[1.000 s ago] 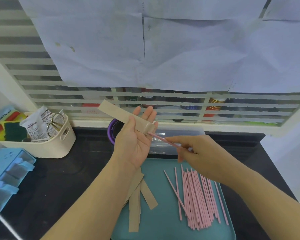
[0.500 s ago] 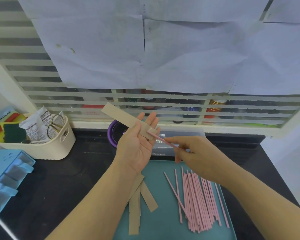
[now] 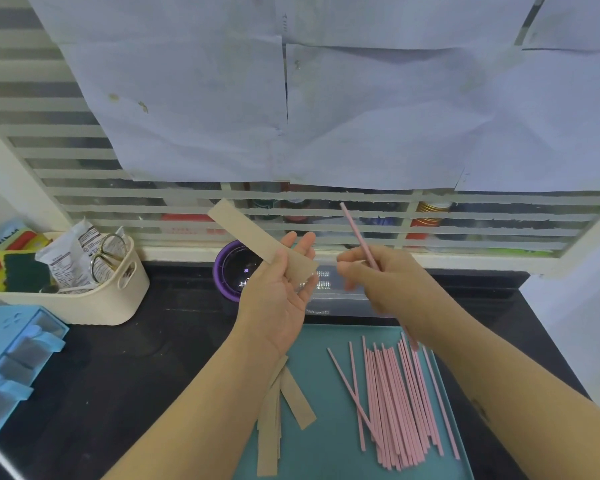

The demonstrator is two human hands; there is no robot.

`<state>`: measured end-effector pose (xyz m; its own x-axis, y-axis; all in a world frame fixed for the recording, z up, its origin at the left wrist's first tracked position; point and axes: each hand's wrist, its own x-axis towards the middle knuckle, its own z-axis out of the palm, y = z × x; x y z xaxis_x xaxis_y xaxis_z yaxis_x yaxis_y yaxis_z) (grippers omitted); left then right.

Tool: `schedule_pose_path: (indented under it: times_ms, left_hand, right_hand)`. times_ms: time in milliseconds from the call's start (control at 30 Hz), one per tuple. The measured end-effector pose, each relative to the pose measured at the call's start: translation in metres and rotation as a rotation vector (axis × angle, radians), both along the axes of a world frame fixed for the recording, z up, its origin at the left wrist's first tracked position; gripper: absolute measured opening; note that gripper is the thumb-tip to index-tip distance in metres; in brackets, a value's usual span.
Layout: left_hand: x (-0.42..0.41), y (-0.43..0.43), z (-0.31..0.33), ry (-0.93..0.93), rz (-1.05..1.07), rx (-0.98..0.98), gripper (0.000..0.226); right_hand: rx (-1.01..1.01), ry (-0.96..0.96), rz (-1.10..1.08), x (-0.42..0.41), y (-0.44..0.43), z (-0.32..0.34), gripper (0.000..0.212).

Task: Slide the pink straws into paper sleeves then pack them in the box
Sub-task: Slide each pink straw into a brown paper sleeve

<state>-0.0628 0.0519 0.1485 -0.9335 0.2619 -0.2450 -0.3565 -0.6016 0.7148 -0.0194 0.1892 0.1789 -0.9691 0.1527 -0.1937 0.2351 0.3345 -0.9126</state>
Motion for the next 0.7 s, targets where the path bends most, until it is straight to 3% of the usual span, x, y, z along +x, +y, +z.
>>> schedule_pose_path:
  times_ms: [200,300,400,467,533,600,633,700]
  left_hand:
    - [0.007,0.009,0.001,0.08,-0.082,-0.118,0.03]
    - [0.009,0.008,0.002,0.04,-0.101,-0.122,0.032]
    - [0.008,-0.007,0.002,0.156,0.047,-0.485,0.054]
    - [0.006,-0.02,0.008,0.328,0.304,-0.76,0.06]
    - [0.005,-0.032,0.012,0.708,0.447,-1.027,0.059]
    - [0.0,-0.034,0.012,1.278,0.287,-1.528,0.047]
    - [-0.003,-0.034,0.01,1.439,0.139,-1.688,0.047]
    - [-0.006,-0.03,0.01,1.436,-0.127,-1.755,0.047]
  right_hand:
    - [-0.226,-0.055,0.004,-0.014,-0.013,-0.007,0.028]
    - [-0.204,-0.04,0.012,-0.014,-0.012,-0.009,0.011]
    - [-0.034,0.021,-0.008,-0.014,-0.007,-0.01,0.008]
    - [0.049,0.037,-0.024,-0.014,-0.004,-0.009,0.011]
    - [0.098,0.042,0.002,-0.014,-0.003,-0.006,0.016]
    - [0.141,0.045,0.043,-0.014,-0.002,-0.003,0.02]
    - [0.147,0.042,0.057,-0.015,-0.002,-0.002,0.021]
    - [0.127,0.018,0.077,-0.015,-0.002,0.0,0.021]
